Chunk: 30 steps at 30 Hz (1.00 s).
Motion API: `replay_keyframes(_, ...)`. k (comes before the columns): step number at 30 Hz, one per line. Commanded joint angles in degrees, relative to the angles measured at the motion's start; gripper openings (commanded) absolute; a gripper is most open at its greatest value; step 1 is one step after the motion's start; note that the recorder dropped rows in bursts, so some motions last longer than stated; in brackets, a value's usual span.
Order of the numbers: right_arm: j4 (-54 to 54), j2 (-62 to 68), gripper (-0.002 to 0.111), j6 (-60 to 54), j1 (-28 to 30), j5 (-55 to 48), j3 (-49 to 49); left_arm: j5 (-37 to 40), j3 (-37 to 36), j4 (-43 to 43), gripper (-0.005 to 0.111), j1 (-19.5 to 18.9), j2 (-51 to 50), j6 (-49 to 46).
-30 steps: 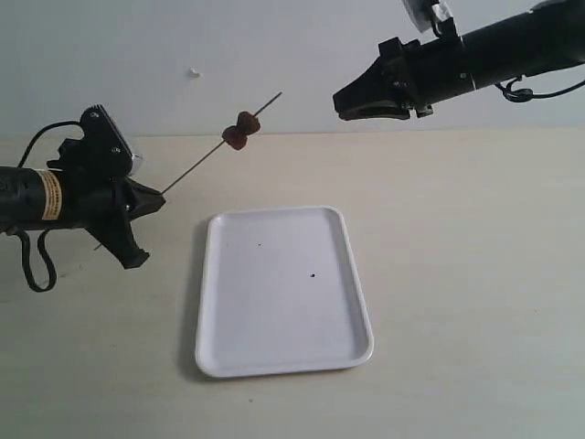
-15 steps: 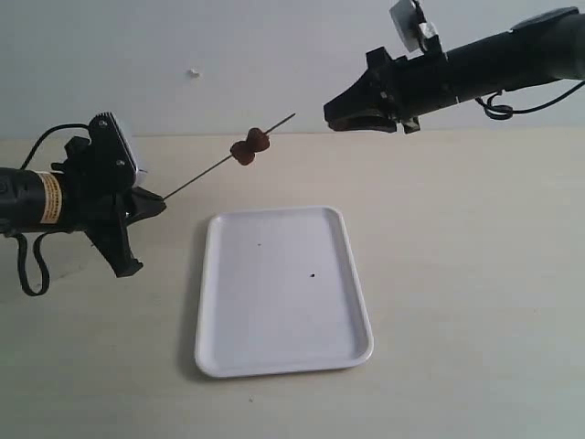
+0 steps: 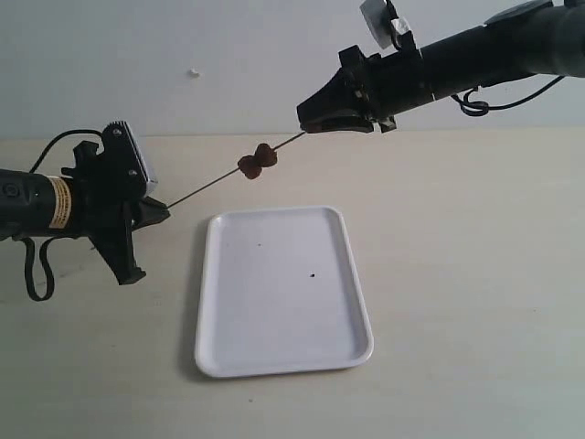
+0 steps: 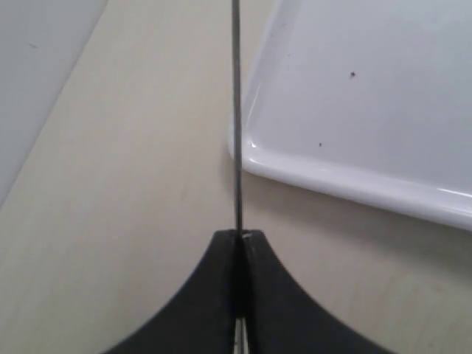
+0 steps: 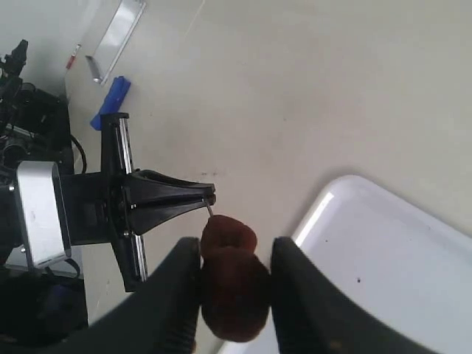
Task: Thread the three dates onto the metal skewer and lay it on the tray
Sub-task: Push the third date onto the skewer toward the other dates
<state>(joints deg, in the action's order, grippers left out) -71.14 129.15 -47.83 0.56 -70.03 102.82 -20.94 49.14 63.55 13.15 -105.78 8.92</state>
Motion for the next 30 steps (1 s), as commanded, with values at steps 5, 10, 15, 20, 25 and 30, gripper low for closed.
replay_keyframes(5, 0.4, -0.5, 0.031, 0.0, -0.1, 0.1, 0.5, 1.0, 0.4, -0.2, 0.000, 0.2, 0.2, 0.0)
replay_keyframes(10, 0.9, -0.5, 0.029, 0.0, -0.1, 0.1, 0.5, 3.1, 0.4, -0.4, 0.000, -0.1, 0.2, 0.0)
replay_keyframes(15, 0.9, -0.4, 0.030, 0.2, -0.1, 0.1, 0.5, 2.4, 0.4, -0.4, 0.000, 0.0, 0.2, 0.0)
replay_keyframes(20, 3.2, -0.4, 0.030, 1.1, -0.2, 0.1, 0.5, 2.5, 0.4, -0.8, 0.000, 0.0, 0.2, -0.5)
replay_keyframes(25, 6.0, -0.4, 0.030, 1.9, -0.4, 0.1, 0.5, 2.3, 0.4, -1.3, 0.000, 0.0, 0.2, -1.5)
replay_keyframes(30, 5.5, -0.4, 0.030, 2.0, -1.5, 0.1, 0.5, 0.8, 0.4, -1.0, 0.000, 0.1, 0.2, -1.5)
